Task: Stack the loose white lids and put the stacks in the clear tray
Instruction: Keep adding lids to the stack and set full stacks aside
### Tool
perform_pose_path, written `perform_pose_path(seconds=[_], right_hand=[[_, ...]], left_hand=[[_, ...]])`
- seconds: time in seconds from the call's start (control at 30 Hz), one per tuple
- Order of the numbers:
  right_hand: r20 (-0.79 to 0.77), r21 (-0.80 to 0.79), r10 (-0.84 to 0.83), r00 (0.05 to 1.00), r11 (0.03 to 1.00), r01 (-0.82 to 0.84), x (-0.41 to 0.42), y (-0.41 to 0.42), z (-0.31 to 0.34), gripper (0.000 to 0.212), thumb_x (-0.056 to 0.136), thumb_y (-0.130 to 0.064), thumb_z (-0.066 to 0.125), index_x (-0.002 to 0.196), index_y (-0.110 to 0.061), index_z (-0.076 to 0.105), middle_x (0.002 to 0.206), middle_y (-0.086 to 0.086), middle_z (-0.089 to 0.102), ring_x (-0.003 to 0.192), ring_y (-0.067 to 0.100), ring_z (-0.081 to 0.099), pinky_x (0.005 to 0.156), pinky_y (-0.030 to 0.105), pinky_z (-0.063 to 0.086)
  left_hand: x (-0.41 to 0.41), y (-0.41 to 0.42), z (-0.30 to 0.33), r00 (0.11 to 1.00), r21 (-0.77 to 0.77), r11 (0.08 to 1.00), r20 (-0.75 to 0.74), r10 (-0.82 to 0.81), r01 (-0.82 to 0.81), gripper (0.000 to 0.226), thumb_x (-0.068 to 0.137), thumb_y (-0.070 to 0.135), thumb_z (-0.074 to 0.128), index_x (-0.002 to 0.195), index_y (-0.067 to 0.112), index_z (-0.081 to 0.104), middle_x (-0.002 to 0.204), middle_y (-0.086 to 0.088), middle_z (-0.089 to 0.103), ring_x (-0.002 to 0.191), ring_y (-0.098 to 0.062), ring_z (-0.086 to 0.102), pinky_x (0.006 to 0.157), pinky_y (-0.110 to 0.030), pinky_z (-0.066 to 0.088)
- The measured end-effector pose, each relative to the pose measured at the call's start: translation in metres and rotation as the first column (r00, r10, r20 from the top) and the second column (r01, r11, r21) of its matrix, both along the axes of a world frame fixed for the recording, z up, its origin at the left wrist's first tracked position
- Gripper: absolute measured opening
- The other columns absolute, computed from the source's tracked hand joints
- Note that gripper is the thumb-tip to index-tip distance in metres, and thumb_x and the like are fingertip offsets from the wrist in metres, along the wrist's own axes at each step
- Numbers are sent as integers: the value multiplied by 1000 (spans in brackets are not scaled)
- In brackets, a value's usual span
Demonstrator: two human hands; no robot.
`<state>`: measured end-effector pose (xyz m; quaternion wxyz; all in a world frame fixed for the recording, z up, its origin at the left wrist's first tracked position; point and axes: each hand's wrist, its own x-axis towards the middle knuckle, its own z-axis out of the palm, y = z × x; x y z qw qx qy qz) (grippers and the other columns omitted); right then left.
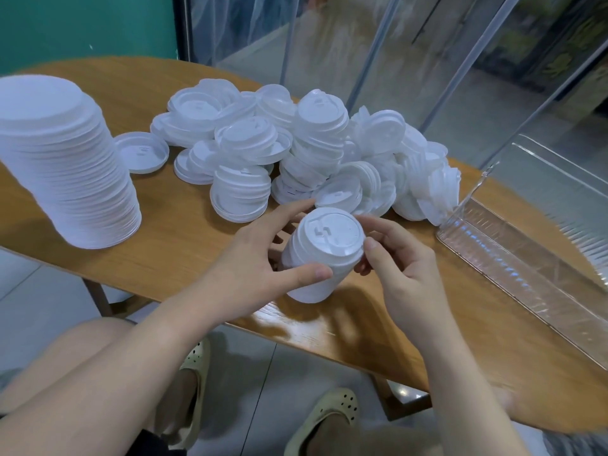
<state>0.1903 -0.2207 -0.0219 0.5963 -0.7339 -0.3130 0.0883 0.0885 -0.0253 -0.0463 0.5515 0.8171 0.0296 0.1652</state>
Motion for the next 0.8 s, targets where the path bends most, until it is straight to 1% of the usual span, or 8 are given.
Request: perform_pose_path(seconds=[0.13,0.33,0.43,0.5,0.6,0.67,0.73,0.8], right_hand=[[0,-27,12,1000,1000,-12,2,-2,-3,27,98,-21,57,120,-21,72,80,-2,65,70,13,60,71,20,51],[-28,-72,52,998,996,-54,2,-1,-2,28,97,-19,54,116,-28,73,86,6,69,73,12,61,72,21,52],[-13,-98,73,997,992,-74,4,-1,0,28,97,-18,55,116,-28,73,85,6,69,75,15,62,73,26,54],[14,-123,85,996,989,-82,8,-1,2,27,95,-18,57,112,-27,75,84,9,67,77,24,63,74,33,54],[92,-128,-20,996,991,31,23,-1,1,21,92,-23,62,107,-28,76,89,6,67,84,31,62,74,40,51],[186,-133,-130,974,979,156,40,-1,-4,18,89,-28,66,106,-29,73,95,2,66,85,18,62,69,27,49],[320,-212,-169,932,947,244,57,1,-12,31,85,-35,75,115,-30,69,105,-2,61,92,10,59,74,20,45],[381,-313,-142,914,910,272,67,3,-21,57,80,-44,85,131,-26,63,114,-5,55,100,10,55,83,22,44]], left_hand=[[2,-1,0,1000,-2,1000,6,-22,22,69,77,61,74,140,49,51,130,29,61,120,0,57,89,-9,47],[1,1,1,1000,-6,1000,-25,-6,6,67,75,55,83,134,44,56,123,27,64,116,2,59,88,-9,49],[-1,2,1,999,7,1000,-37,-3,3,67,73,55,86,132,42,56,122,26,65,117,3,59,89,-9,48],[-2,2,2,999,13,1000,-35,5,-4,68,71,54,85,130,39,56,122,27,64,118,3,58,90,-8,47],[-4,2,2,999,41,999,-38,34,-32,66,68,56,86,125,39,56,121,29,63,118,3,57,90,-6,44],[-6,4,1,998,79,995,-30,57,-54,65,67,59,89,121,40,56,121,28,63,118,1,57,91,-7,43],[-7,5,0,997,99,992,-16,75,-73,64,64,60,82,118,40,56,120,27,62,117,0,57,94,-12,44],[-8,5,1,997,105,992,-2,75,-74,64,63,61,78,119,40,55,121,27,62,117,0,57,95,-15,43]])
